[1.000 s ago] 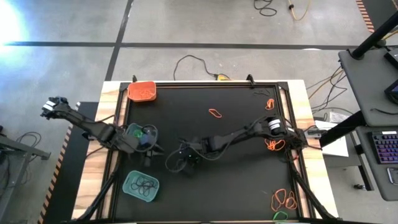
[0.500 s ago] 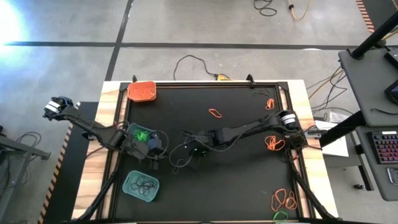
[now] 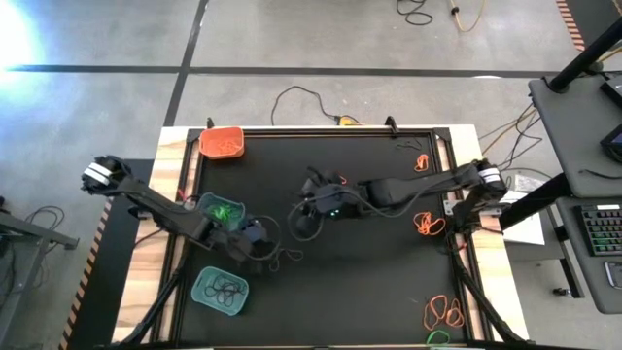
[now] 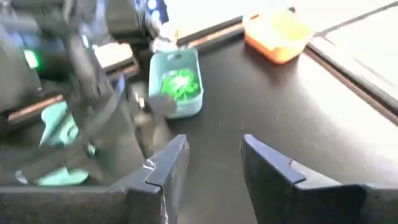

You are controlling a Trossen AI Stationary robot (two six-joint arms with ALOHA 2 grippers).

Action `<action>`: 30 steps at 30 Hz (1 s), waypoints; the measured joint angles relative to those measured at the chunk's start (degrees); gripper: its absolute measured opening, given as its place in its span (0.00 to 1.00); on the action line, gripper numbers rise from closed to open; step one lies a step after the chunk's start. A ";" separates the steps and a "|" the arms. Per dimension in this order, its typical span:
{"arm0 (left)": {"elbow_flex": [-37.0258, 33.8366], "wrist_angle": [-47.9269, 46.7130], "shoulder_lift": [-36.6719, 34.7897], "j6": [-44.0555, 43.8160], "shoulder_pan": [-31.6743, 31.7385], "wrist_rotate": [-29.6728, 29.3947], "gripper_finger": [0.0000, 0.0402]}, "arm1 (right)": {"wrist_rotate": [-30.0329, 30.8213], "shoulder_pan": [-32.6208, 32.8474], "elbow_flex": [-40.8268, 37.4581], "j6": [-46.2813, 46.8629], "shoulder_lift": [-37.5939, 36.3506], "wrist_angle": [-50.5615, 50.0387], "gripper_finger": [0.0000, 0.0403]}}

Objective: Sort rubber bands into baskets
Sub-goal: Put the purple rubber band into the green bin

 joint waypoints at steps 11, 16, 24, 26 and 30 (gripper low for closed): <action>2.30 5.36 10.84 -0.42 0.53 -4.25 0.58 | 3.66 -0.26 -0.05 -7.96 0.41 11.43 0.33; 2.36 7.32 16.33 -0.39 0.82 -3.99 0.58 | 3.06 0.85 -0.07 -7.93 -0.95 11.35 0.31; 5.50 5.75 20.49 1.12 2.71 -3.62 0.53 | 2.99 3.95 -0.04 -8.06 -3.24 9.08 0.30; 5.99 5.13 21.23 1.07 2.89 -3.41 0.45 | 3.02 4.18 -0.04 -8.07 -3.73 7.88 0.30; 5.90 4.18 22.24 -1.16 3.01 -3.44 0.22 | 3.01 4.31 -0.04 -7.94 -4.42 5.00 0.29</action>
